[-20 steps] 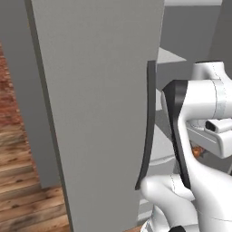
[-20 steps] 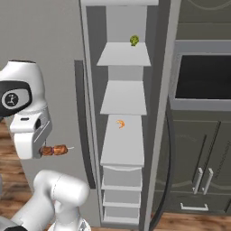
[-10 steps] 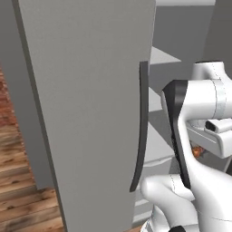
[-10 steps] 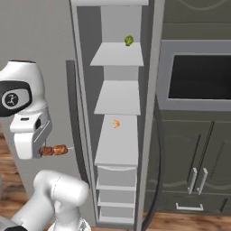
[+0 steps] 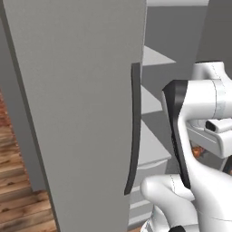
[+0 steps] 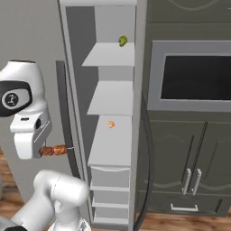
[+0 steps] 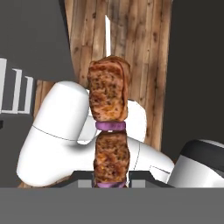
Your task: Store the kebab skewer in the freezer for long-term storage. Close the freezer door after placing the cooked food.
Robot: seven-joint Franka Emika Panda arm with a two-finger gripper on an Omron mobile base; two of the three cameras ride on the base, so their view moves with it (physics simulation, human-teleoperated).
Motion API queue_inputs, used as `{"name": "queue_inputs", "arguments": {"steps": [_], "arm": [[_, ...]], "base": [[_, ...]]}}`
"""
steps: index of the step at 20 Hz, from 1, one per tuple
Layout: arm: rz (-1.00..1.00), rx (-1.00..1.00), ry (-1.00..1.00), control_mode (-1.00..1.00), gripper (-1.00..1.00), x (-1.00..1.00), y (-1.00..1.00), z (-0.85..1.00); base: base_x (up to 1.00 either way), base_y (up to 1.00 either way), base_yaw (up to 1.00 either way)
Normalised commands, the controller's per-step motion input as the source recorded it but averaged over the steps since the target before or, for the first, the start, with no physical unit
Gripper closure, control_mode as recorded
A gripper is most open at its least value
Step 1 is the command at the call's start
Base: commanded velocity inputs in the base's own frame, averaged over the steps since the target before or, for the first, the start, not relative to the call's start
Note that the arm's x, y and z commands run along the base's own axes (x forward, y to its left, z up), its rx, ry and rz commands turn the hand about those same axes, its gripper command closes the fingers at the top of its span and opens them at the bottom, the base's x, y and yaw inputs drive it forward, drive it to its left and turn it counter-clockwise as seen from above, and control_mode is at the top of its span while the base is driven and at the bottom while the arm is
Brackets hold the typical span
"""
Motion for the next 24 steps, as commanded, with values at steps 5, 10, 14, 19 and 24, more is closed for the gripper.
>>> {"name": "queue_inputs", "arguments": {"steps": [5, 10, 14, 19, 24], "arm": [[0.00, 0.00, 0.00, 1.00, 1.00, 0.00, 0.00, 0.00], [0.00, 0.00, 0.00, 1.00, 1.00, 0.00, 0.00, 0.00], [0.00, 0.00, 0.00, 1.00, 1.00, 0.00, 0.00, 0.00], [0.00, 0.00, 0.00, 1.00, 1.00, 0.00, 0.00, 0.00], [0.00, 0.00, 0.00, 1.00, 1.00, 0.00, 0.00, 0.00]], "base": [[0.32, -0.11, 0.00], [0.46, -0.10, 0.00], [0.53, -0.21, 0.00], [0.16, -0.27, 0.00], [0.00, -0.31, 0.02]]}}
